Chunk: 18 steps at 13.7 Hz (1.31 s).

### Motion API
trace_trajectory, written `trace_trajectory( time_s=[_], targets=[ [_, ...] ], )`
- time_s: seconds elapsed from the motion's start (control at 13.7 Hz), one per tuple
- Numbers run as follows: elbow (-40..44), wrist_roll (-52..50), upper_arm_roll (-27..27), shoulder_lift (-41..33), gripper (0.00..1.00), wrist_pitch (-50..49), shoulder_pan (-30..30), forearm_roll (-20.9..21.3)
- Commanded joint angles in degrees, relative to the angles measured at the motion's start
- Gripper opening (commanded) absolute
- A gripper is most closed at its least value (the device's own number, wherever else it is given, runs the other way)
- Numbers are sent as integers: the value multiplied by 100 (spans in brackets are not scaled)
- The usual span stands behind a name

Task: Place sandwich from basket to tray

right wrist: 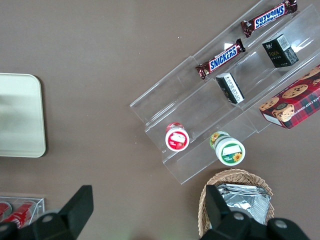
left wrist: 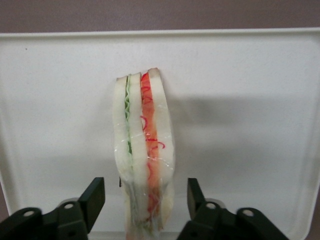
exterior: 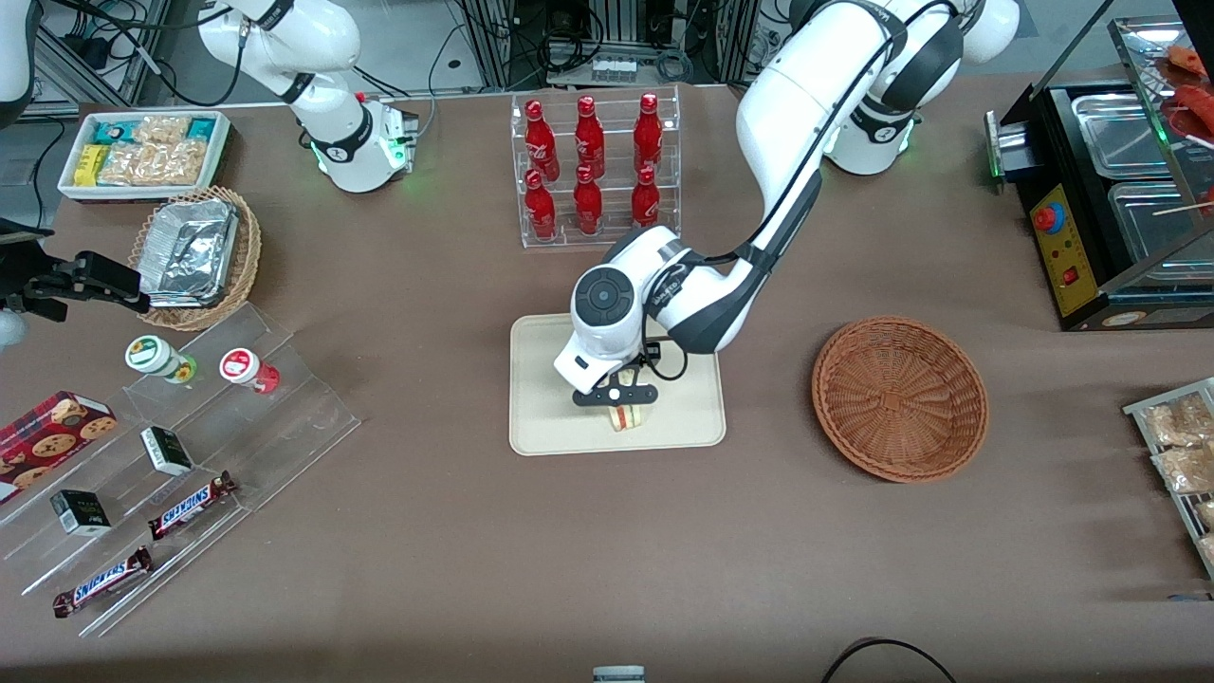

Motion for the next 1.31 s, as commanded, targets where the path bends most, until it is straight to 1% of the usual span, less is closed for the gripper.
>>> trace_trajectory(
  time_s=[0.0,0.15,0.36,0.51,0.58,0.66,0.73,0.8,0.95,1.17,1.24],
  targets=[
    [85,-53,55,-291,100,-295,-37,55],
    [164,52,54,-519,100,-611,-29,72],
    [155,675,72,-880,100,-980,41,2],
    [121,1167,46,-1152,100,-1210,383,-7],
    [42,1239,54,-1336,100,-1341,437,-16],
    [-63,1222,63,-1495,100,-1516,533,-94],
    [-99,1274,63,-1635,100,-1701,769,-286],
    [-126,1344,55,-1785,100,-1999,963,-349],
    [-240,1913,72,-2049,100,-2186,1175,-315],
    [-502,2092,72,-2409,100,-2327,1693,-332],
    [-652,2309,72,-2550,100,-2318,1799,-332]
  ],
)
